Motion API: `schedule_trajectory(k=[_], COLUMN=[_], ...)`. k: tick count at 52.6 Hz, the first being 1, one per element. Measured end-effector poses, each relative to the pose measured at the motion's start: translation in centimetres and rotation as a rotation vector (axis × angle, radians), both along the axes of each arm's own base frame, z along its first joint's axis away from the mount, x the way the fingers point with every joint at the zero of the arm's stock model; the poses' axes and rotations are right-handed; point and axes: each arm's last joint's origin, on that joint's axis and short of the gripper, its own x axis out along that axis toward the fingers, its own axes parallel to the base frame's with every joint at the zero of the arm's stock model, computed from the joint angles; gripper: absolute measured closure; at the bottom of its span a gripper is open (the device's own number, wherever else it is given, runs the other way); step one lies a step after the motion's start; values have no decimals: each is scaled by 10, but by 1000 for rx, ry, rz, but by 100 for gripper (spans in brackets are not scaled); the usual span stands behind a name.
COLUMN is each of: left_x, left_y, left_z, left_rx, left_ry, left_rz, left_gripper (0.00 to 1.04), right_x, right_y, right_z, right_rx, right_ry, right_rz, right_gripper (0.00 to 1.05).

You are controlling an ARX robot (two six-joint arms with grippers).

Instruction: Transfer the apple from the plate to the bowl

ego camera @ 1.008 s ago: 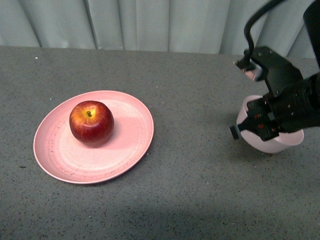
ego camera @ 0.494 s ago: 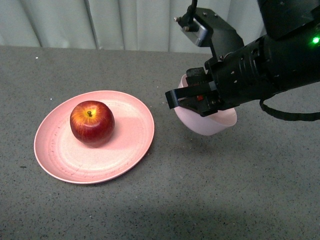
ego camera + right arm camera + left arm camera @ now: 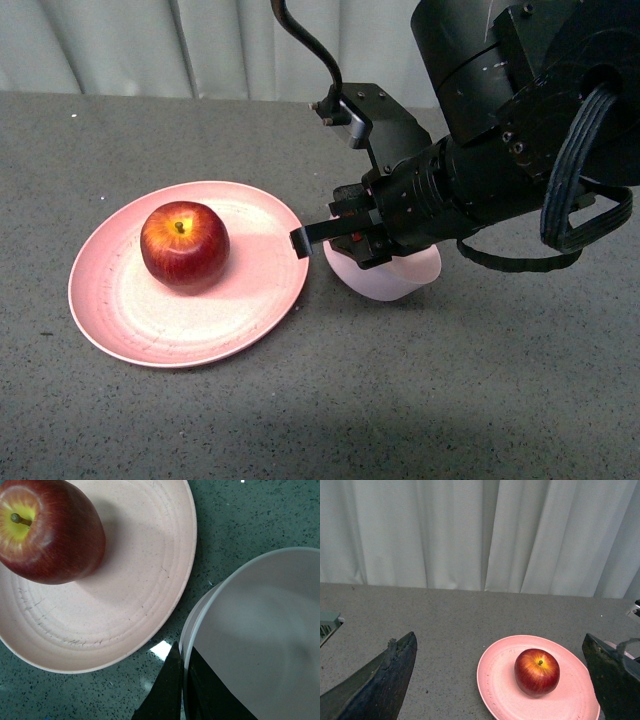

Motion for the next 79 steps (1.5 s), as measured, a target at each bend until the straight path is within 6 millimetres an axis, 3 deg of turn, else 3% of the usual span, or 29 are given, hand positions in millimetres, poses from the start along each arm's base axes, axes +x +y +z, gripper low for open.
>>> schedule_trajectory(k=[11,22,25,29,37,50,59,68,73,75,79], left_x=[0,0,0,0,0,0,0,0,0,0,0], left_y=[0,0,0,0,0,0,0,0,0,0,0], left_z=[0,0,0,0,0,0,0,0,0,0,0], left_rx=[0,0,0,0,0,0,0,0,0,0,0], left_ry=[0,0,0,0,0,0,0,0,0,0,0], left_rz=[0,0,0,0,0,0,0,0,0,0,0], left_gripper=[7,7,7,7,7,7,7,7,7,7,7], right_x=[3,1,0,-3,-11,-47,-94,-125,-126,-126,-138], right_y=[3,-1,-3,-12,-35,-87,-132,-150,-152,-153,-157], right_z=[-4,-5,-3,10,34,55,63,60,61,59,57], right_rx=[19,44,54,66,49,-60,-169,-208,-198,-147,-8], right_ry=[-12,-46,-62,-154,-355,-629,-775,-711,-712,-735,-869], right_rz=[3,-25,-36,-100,-258,-507,-698,-734,-750,-734,-695], right_gripper=[101,58,51,32,8,9,9,9,9,13,31])
